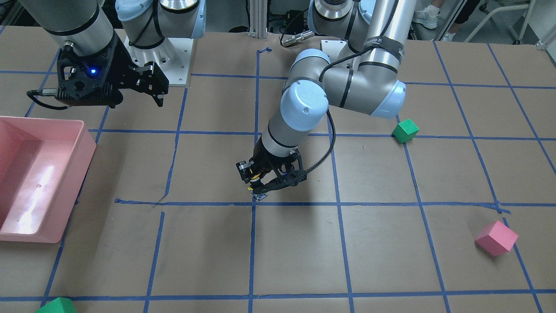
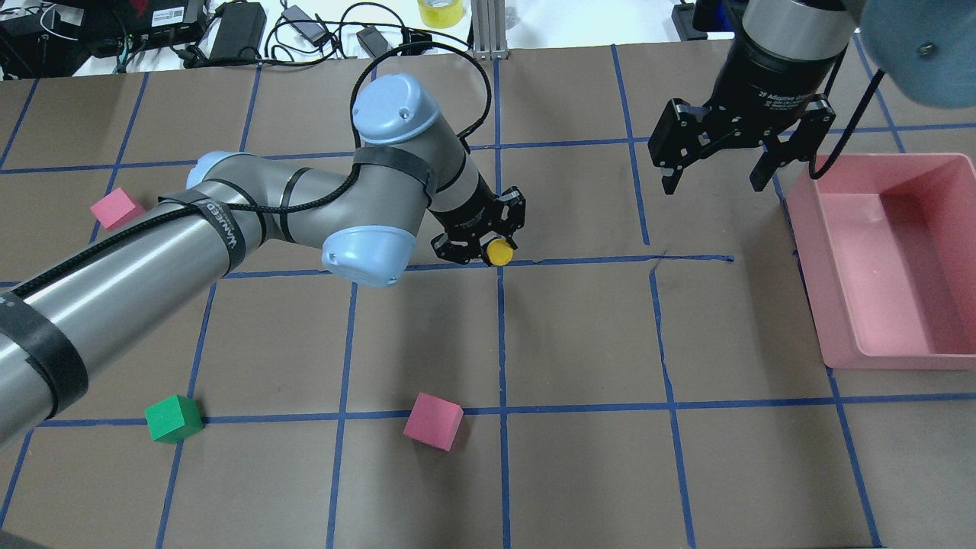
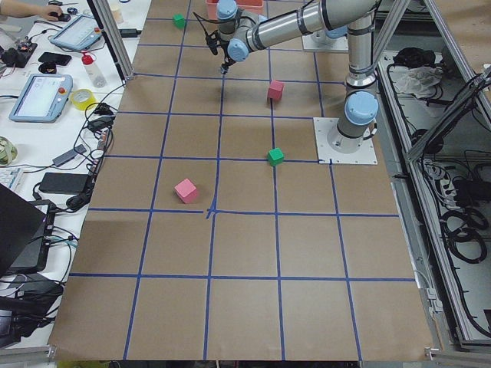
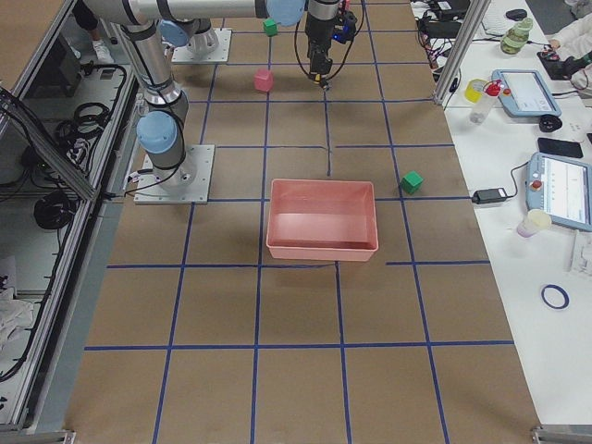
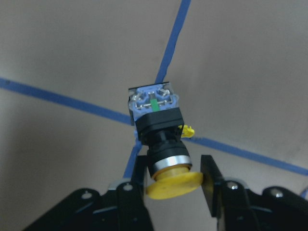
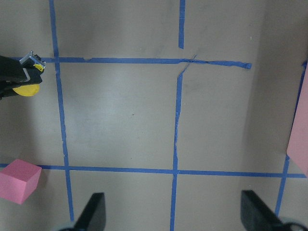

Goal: Align button upright
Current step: 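Rotate the button cap-up and lower it onto the table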

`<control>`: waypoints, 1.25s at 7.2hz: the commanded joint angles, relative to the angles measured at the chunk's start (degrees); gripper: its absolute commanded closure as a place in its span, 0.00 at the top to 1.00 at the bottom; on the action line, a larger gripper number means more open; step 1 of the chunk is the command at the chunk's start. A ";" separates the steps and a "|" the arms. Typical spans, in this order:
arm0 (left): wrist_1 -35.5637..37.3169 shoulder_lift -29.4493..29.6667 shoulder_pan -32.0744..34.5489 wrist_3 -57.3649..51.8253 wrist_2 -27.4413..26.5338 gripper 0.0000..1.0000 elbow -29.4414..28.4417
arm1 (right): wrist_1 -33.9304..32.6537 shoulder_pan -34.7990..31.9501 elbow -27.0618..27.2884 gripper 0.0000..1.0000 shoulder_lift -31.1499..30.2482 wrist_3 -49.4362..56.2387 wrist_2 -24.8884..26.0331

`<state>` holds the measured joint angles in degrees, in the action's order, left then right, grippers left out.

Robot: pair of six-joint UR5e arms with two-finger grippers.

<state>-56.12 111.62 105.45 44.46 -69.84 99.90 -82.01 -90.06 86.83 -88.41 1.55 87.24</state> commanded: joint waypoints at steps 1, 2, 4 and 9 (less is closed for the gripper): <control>-5.31 1.40 -2.78 2.46 9.00 0.00 -1.89 | 0.00 -0.03 0.09 1.00 -0.10 0.03 0.04; -5.31 2.89 -3.05 1.61 10.06 0.00 -2.42 | 0.00 -0.03 0.09 1.00 -0.10 0.03 0.12; -5.31 6.40 -3.58 0.11 11.56 0.00 -2.86 | 0.00 -0.03 0.09 1.00 -0.10 0.03 0.13; -5.31 6.07 -4.46 0.72 11.57 1.00 -2.96 | 1.06 -0.03 0.09 1.00 -0.01 -0.06 -0.05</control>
<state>-61.42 117.90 101.02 45.03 -58.30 96.76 -80.91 -90.09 86.92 -88.49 1.49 87.22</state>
